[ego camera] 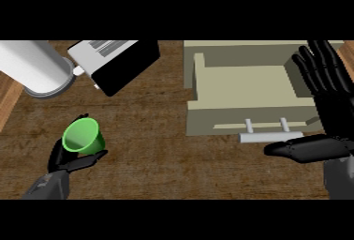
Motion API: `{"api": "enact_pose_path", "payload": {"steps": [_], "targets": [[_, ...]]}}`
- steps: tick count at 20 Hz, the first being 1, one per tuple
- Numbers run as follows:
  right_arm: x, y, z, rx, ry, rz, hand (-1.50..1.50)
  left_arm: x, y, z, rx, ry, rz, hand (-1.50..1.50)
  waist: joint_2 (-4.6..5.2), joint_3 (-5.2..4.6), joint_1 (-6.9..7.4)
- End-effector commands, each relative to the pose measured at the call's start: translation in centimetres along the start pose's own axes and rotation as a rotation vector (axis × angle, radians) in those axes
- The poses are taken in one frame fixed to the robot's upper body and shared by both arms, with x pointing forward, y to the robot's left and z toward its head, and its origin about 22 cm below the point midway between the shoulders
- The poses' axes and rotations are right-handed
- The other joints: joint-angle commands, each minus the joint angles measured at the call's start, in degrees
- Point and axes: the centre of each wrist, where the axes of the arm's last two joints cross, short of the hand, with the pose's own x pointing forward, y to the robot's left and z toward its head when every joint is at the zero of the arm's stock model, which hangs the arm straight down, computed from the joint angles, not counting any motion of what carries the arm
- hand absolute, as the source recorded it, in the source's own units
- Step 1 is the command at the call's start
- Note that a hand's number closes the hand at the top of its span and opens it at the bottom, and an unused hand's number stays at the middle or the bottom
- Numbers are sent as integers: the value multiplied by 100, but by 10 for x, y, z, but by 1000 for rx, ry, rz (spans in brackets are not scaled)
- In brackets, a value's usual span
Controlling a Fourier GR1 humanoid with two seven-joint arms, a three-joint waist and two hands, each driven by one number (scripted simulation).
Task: Pick up the cup, place it into the drawer and close the drawer
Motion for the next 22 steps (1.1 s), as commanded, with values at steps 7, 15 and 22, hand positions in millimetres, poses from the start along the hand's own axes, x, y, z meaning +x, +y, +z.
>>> {"api": "enact_pose_path", "payload": {"steps": [7,15,22], "targets": [[5,-9,-5,11,1,27,-150,1,-29,-18,69,-311,-178,150,-3,5,-6],[-12,-20,16,-14,16,14,-150,-5,-65,-27,214,-403,-81,150,-25,17,15],[-4,-15,1,-27,21,17,-150,39,-95,-87,-87,-449,72,150,-87,35,171]]}}
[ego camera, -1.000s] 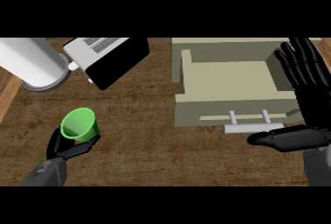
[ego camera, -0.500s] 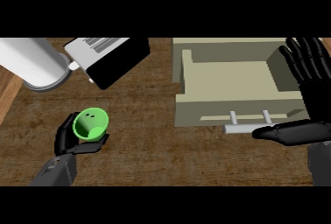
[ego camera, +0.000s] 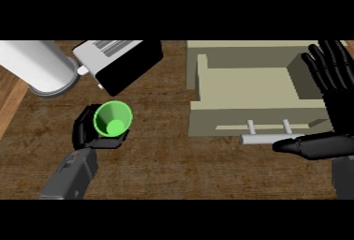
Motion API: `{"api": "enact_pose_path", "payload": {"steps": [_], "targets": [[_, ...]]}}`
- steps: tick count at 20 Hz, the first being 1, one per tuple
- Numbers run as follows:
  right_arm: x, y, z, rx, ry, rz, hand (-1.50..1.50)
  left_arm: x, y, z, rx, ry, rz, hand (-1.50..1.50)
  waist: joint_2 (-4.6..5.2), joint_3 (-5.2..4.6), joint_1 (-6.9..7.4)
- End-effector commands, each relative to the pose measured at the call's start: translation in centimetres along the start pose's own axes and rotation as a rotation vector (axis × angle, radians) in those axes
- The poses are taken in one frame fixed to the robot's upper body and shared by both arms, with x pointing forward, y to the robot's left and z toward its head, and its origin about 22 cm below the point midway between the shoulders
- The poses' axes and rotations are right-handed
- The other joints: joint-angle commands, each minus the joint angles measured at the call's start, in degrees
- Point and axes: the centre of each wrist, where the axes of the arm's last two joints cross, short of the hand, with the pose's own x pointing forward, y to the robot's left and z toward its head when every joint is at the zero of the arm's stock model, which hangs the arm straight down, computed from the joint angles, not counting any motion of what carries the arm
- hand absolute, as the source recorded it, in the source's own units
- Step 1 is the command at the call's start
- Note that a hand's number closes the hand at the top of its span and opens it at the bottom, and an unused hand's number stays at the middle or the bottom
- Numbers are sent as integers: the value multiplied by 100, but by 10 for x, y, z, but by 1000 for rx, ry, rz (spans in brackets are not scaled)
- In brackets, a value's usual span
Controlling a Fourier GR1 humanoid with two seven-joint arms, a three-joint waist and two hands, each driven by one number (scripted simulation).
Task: Pick up the cup, place it into the drawer and close the drawer
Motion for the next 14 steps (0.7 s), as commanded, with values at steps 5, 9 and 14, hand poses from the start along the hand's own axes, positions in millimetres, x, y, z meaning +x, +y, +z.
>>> {"api": "enact_pose_path", "payload": {"steps": [5,9,14], "targets": [[9,-18,0,-22,11,33,-150,35,-63,-73,-199,-178,144,150,-59,16,121],[-7,-7,7,-19,36,23,-150,76,-109,-122,-288,-172,161,150,-65,20,147],[-5,-6,7,-16,24,33,-150,118,-168,-145,-358,-174,143,150,-68,16,67]]}}
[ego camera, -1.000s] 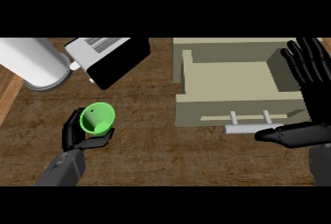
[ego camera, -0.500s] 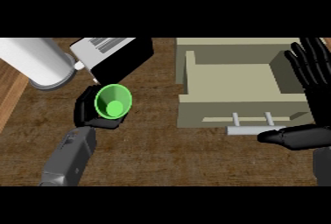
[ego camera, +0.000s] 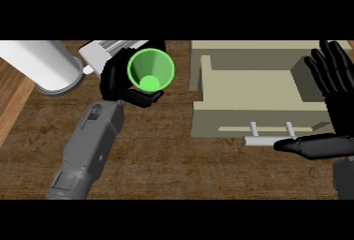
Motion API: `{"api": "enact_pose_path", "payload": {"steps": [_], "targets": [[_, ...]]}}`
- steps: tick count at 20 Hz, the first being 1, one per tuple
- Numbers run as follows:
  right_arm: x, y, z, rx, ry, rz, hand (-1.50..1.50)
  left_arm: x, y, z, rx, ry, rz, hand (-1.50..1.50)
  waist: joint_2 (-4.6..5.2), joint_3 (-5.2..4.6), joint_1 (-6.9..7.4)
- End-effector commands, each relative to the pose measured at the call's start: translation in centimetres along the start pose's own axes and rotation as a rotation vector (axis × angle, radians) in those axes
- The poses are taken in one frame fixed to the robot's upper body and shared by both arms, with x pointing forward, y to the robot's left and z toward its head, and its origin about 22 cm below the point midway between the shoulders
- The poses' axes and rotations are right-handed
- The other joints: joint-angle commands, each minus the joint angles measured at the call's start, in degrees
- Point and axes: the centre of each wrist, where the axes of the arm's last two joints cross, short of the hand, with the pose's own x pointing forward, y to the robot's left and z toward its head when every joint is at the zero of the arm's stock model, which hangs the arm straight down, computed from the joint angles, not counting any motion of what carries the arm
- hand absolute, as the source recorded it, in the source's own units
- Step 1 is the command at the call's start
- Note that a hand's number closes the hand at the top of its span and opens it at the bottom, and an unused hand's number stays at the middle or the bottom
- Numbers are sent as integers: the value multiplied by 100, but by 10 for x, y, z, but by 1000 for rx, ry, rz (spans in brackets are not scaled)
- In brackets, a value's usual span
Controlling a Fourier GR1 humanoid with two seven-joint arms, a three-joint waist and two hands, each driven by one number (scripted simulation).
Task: Pick up the cup, place it into the drawer and close the drawer
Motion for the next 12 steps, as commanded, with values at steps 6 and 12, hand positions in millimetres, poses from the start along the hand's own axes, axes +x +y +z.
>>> {"api": "enact_pose_path", "payload": {"steps": [6,12], "targets": [[5,-4,2,2,-7,11,-150,72,-87,-89,-84,20,-47,150,9,-3,-112],[1,3,-10,3,-34,7,-150,92,-129,-129,-59,130,-133,150,75,-1,-249]]}}
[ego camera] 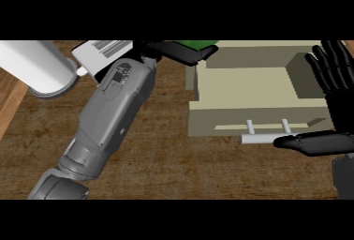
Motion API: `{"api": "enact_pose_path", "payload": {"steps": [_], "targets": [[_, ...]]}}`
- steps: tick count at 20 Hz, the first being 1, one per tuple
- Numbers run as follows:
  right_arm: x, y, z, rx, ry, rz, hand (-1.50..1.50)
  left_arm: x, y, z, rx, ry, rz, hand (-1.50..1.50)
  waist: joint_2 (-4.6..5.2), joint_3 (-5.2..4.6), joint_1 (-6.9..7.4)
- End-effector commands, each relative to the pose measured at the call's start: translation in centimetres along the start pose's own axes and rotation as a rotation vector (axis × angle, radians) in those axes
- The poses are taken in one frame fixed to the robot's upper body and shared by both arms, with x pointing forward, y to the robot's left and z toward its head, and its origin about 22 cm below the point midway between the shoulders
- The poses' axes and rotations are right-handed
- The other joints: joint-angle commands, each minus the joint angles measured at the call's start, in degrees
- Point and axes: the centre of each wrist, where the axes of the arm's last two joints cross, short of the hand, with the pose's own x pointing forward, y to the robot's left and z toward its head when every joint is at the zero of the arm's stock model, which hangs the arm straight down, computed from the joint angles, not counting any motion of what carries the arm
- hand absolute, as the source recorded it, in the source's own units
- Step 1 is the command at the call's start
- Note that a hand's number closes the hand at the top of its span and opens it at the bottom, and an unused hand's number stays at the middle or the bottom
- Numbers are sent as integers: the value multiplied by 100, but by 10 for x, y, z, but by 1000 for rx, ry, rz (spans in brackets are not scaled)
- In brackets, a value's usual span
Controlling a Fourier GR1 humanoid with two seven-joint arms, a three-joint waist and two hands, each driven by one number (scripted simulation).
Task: Pick up the cup, place it into the drawer and close the drawer
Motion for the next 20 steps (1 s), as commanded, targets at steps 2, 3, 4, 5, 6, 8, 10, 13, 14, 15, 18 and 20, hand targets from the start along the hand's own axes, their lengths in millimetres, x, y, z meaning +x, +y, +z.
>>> {"api": "enact_pose_path", "payload": {"steps": [2,3,4,5,6,8,10,13,14,15,18,20], "targets": [[6,-4,2,19,-27,-22,-150,15,-29,-25,10,130,-75,150,39,1,-158],[-13,0,-4,19,-25,-6,-150,-1,-26,-16,16,152,-78,150,76,3,-167],[-11,4,-5,29,-13,-20,-150,-4,-32,-13,14,175,-105,150,62,2,-193],[-1,5,-7,32,-18,-13,-150,19,-42,-33,10,191,-117,150,67,3,-246],[2,-7,-9,48,-22,-24,-150,10,-43,-27,13,195,-142,150,73,4,-299],[6,3,-11,40,-46,-24,-150,1,-39,-26,14,248,-180,150,123,6,-395],[6,12,-21,43,-43,-13,-150,-9,-38,-20,-22,261,-201,150,131,4,-367],[13,9,-26,76,-62,-27,-150,-17,-39,-14,-83,352,-232,150,186,10,-673],[11,9,-14,89,-64,-15,-150,-28,-33,-5,-95,388,-210,150,158,7,-638],[10,20,-19,93,-69,-45,-150,-26,-36,-6,-132,385,-252,150,181,9,-724],[10,12,-28,113,-77,-37,-150,-41,-30,7,-153,425,-269,150,254,10,-827],[1,26,-28,137,-87,-51,-150,-37,-35,5,-171,400,-269,150,268,13,-939]]}}
